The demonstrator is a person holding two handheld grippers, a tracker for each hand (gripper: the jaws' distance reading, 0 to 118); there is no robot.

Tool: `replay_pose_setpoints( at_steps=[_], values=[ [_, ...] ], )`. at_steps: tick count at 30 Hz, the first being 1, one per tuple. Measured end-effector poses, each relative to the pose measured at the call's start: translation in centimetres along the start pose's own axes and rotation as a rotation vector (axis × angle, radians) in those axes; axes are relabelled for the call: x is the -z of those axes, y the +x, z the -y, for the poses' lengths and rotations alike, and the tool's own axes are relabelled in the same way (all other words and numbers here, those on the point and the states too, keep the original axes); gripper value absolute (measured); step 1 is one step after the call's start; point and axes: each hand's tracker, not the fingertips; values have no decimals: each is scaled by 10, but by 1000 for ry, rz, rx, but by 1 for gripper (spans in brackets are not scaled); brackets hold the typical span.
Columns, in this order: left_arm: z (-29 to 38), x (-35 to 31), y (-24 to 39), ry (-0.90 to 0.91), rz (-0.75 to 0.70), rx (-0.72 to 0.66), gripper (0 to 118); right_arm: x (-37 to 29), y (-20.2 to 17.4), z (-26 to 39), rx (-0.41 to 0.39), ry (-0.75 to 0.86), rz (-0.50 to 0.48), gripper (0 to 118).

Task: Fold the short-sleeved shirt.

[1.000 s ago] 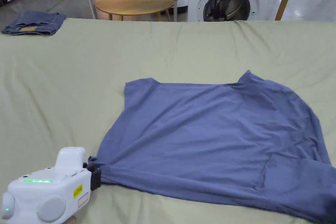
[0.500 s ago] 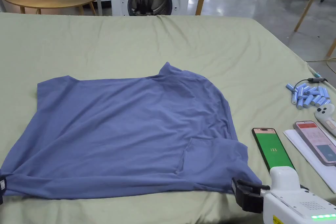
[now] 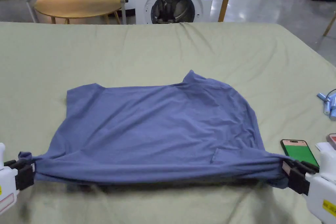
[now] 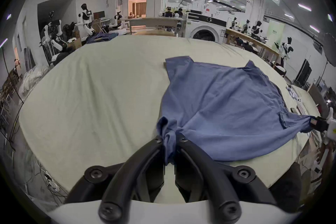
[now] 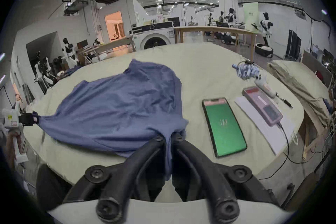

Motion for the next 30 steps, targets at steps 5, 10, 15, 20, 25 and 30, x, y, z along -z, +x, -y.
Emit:
replay_pose_setpoints(
  at_steps=[5, 10, 15, 20, 25, 30],
  values=[
    [-39, 36, 14, -42, 25, -51, 3, 56, -8, -50, -92, -17, 22, 2],
    [-66, 90, 24, -105, -12, -68, 3, 124, -11, -68, -87, -79, 59, 2],
    [-62, 109, 27, -136, -25, -91, 3, 154, -7, -56, -65, -149, 68, 2],
    [-55, 69, 28, -6, -8, -120, 74, 124, -12, -52, -91, -106, 57, 90],
    [-24, 4, 34, 205, -31, -65, 111, 57, -45, -34, -122, 59, -21, 93],
    [30, -27, 50, 190, -82, 91, 33, 6, -77, 1, -117, 111, -143, 41]
  ],
)
